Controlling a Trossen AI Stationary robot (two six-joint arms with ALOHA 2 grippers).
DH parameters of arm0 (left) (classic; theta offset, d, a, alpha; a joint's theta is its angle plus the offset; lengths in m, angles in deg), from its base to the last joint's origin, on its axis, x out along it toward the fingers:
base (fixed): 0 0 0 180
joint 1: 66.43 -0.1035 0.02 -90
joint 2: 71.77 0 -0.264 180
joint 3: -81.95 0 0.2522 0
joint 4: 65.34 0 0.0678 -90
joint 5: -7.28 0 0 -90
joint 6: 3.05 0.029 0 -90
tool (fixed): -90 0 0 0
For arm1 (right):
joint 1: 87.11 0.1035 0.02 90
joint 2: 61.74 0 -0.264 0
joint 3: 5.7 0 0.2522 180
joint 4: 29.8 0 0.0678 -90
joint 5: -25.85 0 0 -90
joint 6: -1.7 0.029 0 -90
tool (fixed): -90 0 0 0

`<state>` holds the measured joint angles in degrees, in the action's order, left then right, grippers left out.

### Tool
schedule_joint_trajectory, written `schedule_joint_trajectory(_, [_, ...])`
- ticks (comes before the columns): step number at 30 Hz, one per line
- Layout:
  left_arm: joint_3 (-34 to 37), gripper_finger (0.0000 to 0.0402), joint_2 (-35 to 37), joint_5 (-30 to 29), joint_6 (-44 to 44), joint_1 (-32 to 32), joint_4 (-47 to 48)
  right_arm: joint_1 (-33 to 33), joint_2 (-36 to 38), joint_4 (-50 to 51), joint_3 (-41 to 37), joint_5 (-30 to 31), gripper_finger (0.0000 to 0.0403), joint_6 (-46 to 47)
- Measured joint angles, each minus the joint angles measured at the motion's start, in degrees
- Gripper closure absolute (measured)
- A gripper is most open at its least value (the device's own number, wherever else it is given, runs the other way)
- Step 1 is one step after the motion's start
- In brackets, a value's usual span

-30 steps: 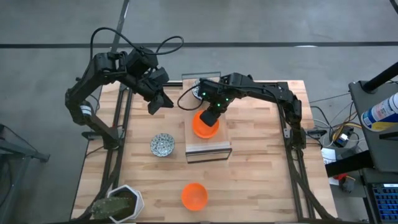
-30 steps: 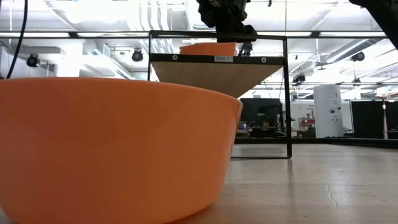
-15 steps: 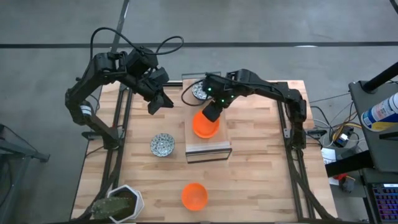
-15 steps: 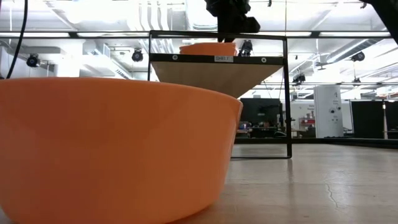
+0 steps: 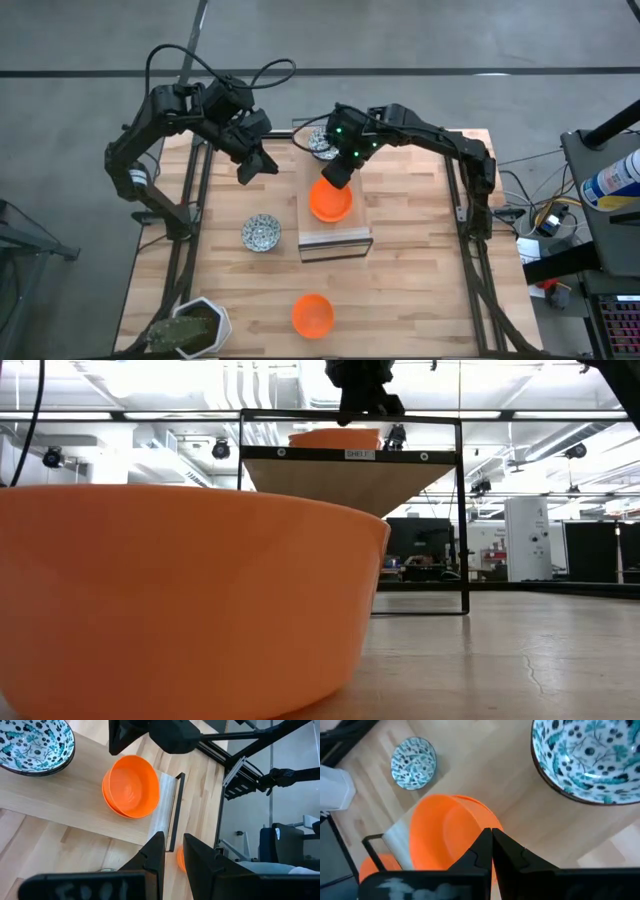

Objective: Pick & Place Mini bowls
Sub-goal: Stack the right orange bowl on top of the orange bowl on the shelf

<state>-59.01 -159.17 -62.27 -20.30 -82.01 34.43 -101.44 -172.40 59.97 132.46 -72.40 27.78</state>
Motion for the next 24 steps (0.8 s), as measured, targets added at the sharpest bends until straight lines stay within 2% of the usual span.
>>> schedule_joint_trajectory(7, [0.0,0.0339,0.0,0.0,0.7,0.0,0.0,-0.8,-0.1,-2.5,-3.1,-6.3,0.0394,-0.2])
schedule_joint_trajectory(12, [0.0,0.0339,0.0,0.0,0.7,0.0,0.0,-0.8,-0.1,-3.5,-5.2,-6.8,0.0395,-0.2])
schedule_joint_trajectory(15, [0.0,0.0339,0.0,0.0,0.7,-0.1,0.0,-0.9,-0.1,-3.5,-6.2,-5.1,0.0395,-0.4])
schedule_joint_trajectory(24, [0.0,0.0339,0.0,0.0,0.6,-0.1,0.0,-1.4,-0.1,-3.5,-6.2,-3.8,0.0395,-0.6])
